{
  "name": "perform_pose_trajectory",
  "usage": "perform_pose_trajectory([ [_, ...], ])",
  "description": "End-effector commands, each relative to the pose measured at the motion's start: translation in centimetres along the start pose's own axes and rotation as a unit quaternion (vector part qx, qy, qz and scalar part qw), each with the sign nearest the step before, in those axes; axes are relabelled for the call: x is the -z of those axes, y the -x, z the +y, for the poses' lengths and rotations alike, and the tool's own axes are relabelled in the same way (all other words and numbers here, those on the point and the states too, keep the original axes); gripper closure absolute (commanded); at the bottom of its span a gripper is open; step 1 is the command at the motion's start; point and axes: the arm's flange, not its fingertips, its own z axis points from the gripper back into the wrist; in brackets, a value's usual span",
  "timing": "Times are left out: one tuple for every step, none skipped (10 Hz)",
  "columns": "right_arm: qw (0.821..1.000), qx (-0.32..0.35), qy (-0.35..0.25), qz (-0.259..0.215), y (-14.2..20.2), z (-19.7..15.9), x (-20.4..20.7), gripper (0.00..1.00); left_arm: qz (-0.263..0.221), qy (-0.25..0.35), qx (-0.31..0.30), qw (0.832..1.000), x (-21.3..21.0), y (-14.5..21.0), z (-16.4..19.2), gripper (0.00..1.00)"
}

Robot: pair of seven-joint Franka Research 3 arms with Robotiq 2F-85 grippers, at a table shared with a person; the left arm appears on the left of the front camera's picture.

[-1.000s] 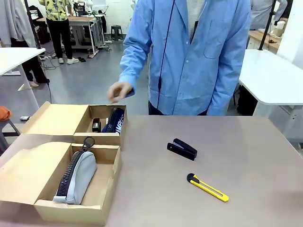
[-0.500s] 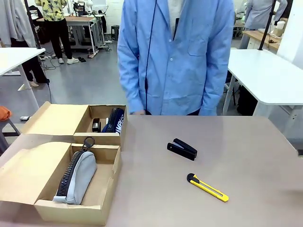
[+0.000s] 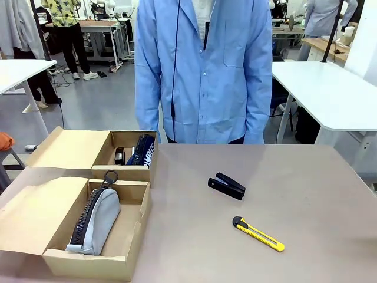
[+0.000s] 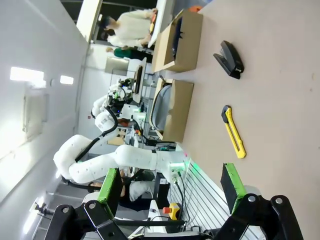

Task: Place items inside the box.
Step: Pick up a Pencil pouch or Stapler and place it inside the Mailer Box closest to the robot.

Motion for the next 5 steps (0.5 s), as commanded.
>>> perform_pose_trajectory([
  [1.000, 0.009, -0.006, -0.004, 0.01, 0.35, 0.17, 0.00, -0.006, 0.008, 0.008, 1.000, 0.11, -0.04, -0.10, 0.00],
  [1.000, 0.009, -0.006, -0.004, 0.01, 0.35, 0.17, 0.00, -0.006, 0.008, 0.008, 1.000, 0.11, -0.04, -0.10, 0.00],
  [1.000, 0.009, -0.006, -0.004, 0.01, 0.35, 0.17, 0.00, -0.006, 0.008, 0.008, 1.000, 0.11, -0.04, -0.10, 0.00],
  [1.000, 0.009, -0.006, -0.004, 0.01, 0.35, 0.17, 0.00, -0.006, 0.008, 0.008, 1.000, 0.11, -0.04, -0.10, 0.00],
  [1.000, 0.009, -0.006, -0.004, 0.01, 0.35, 0.17, 0.00, -0.006, 0.008, 0.008, 1.000, 0.11, -0.04, -0.10, 0.00],
])
